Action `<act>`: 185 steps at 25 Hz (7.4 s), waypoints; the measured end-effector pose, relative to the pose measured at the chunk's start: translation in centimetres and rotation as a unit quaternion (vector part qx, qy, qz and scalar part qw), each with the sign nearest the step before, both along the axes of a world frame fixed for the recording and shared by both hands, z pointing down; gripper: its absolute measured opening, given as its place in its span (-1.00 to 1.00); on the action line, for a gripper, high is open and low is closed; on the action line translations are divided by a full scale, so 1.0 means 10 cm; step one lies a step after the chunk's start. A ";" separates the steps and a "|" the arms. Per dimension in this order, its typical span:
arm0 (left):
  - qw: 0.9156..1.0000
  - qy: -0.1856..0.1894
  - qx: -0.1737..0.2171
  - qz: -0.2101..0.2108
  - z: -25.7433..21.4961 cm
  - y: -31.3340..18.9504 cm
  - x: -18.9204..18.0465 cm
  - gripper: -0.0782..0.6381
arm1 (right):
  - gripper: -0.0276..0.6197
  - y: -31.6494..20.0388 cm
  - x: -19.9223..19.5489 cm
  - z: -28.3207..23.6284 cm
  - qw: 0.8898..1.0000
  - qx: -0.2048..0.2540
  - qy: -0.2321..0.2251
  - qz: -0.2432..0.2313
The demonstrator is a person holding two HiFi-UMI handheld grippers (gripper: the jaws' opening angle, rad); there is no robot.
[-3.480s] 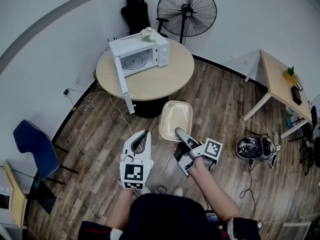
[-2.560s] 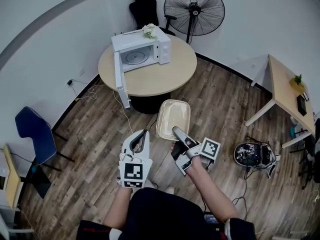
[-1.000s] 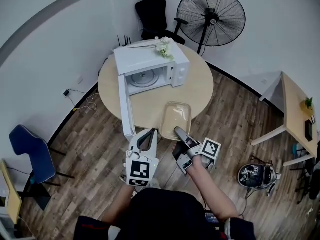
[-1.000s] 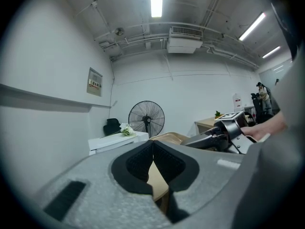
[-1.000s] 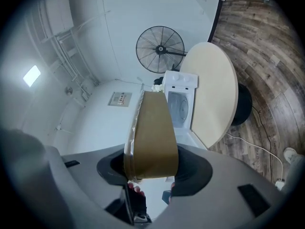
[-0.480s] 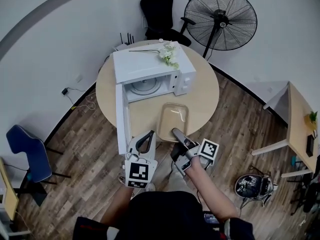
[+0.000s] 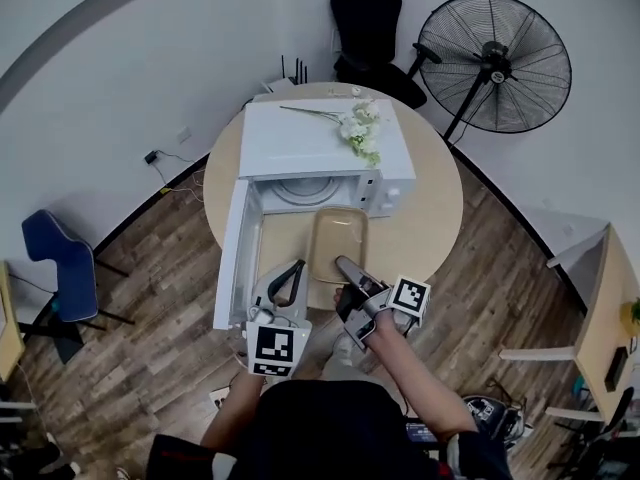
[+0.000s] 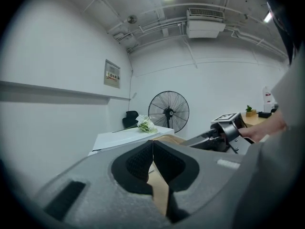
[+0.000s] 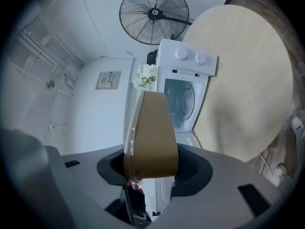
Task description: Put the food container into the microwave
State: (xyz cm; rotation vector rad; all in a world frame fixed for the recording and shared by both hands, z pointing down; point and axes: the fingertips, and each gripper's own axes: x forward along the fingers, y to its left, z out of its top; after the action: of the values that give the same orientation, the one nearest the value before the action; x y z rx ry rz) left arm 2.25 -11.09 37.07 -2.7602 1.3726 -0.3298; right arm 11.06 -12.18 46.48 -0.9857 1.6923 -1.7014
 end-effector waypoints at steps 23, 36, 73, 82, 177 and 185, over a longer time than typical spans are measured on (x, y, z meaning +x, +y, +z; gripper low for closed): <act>0.992 -0.023 -0.076 -0.097 0.70 -0.28 0.08 -0.73 | -0.29 -0.61 -0.01 0.70 0.994 -0.060 -0.004 -0.091; 0.991 -0.023 -0.115 -0.056 1.16 -0.62 0.04 -0.73 | -0.29 -1.14 -0.15 1.21 0.994 -0.081 0.006 -0.071; 0.983 -0.042 -0.177 -0.030 1.85 -0.67 -0.04 -0.73 | -0.32 -2.32 -0.31 1.73 0.997 -0.054 -0.012 -0.045; 0.982 -0.047 -0.180 -0.022 1.90 -0.62 0.02 -0.73 | -0.16 -2.32 -0.21 1.82 0.997 -0.061 0.004 -0.036; 0.995 -0.031 -0.067 -0.071 0.56 -0.96 -0.21 -0.73 | -0.88 -1.27 -0.07 -0.30 0.769 0.292 0.550 -0.143; 0.997 -0.032 -0.018 -0.071 0.10 -0.89 -0.15 -0.73 | -0.88 -1.05 0.01 -1.01 0.751 0.348 0.552 -0.103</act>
State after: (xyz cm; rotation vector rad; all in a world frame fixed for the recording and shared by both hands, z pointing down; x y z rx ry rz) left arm 0.75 -19.99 38.05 -2.6600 1.5658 -0.4479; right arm 11.12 -22.67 36.39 -1.5405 2.9108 -0.2704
